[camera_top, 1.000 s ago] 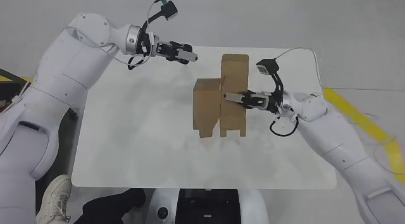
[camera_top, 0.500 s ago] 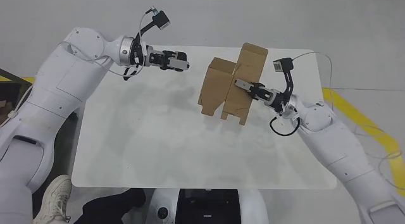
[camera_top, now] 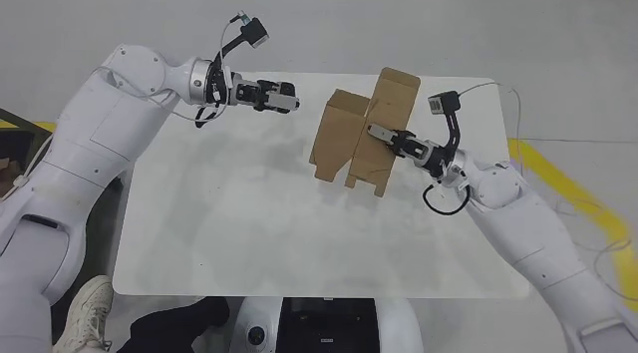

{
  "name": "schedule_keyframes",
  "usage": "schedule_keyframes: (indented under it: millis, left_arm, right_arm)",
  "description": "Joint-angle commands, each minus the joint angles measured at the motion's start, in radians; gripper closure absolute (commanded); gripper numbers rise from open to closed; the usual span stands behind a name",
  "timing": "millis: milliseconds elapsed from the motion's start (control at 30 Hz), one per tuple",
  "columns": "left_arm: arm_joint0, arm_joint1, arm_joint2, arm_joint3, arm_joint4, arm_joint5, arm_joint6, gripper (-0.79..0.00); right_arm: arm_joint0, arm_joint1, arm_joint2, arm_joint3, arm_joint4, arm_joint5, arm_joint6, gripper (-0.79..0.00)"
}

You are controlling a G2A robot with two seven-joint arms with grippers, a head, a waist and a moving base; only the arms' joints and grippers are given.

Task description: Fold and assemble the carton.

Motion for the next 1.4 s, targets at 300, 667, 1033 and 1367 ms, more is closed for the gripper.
schedule_keyframes:
  millis: [300,667,1033,1367]
  left_arm:
    - [0.089,-0.005,-0.046,-0.011,-0.024,0.091,0.152,-0.785]
    - [0.134,-0.028,-0.073,-0.007,-0.031,0.127,0.249,-0.785]
    - [0.134,-0.03,-0.074,-0.007,-0.028,0.129,0.252,-0.785]
    - [0.179,-0.035,-0.093,-0.035,-0.005,0.176,0.312,-0.785]
  right_arm:
    - [-0.054,-0.046,0.005,-0.114,-0.066,0.244,-0.492,0.0]
    - [-0.131,-0.092,-0.023,-0.215,-0.316,0.497,-0.911,0.0]
    - [-0.141,-0.099,-0.024,-0.223,-0.326,0.513,-0.933,0.0]
    - [-0.15,-0.114,0.0,-0.23,-0.271,0.515,-0.915,0.0]
